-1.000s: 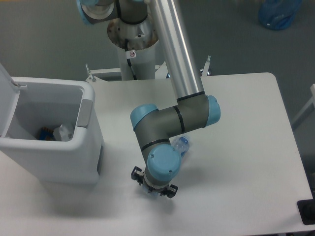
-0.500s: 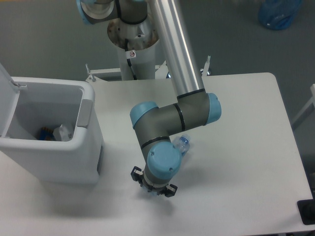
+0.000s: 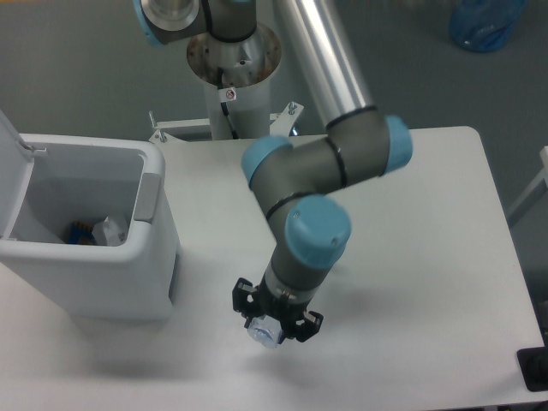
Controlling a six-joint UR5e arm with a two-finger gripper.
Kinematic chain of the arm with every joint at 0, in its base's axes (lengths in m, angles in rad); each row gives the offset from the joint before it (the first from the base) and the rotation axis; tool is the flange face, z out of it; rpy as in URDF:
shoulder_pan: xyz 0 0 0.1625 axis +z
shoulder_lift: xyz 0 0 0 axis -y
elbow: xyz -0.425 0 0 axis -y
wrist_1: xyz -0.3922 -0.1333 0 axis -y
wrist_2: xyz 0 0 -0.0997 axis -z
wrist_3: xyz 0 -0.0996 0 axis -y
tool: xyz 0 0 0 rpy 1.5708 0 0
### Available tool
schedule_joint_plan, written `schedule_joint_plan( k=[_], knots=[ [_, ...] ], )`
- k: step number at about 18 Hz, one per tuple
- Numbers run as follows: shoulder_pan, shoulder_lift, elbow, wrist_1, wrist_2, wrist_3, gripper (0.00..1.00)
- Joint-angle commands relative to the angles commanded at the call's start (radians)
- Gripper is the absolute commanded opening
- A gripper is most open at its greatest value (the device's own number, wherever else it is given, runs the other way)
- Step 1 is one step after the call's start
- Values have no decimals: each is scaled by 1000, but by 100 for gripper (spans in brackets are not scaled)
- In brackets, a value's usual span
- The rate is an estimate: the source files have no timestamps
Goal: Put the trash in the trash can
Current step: 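Close the gripper on the bottle cap and lift it upright, then carry the bottle over the trash bin and lower it in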
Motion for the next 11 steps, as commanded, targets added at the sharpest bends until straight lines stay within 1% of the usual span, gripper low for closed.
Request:
schedule_joint_plan(
  k=[3, 5, 7, 8, 11],
  knots=[
    [24, 45, 31, 2, -118, -5, 17],
    [41, 68, 67, 6, -212, -34, 17],
    [61, 74, 100, 40, -311, -81, 17],
    [68, 80, 110, 69, -365, -107, 17],
    [84, 95, 112, 147, -524, -166, 17]
  ],
)
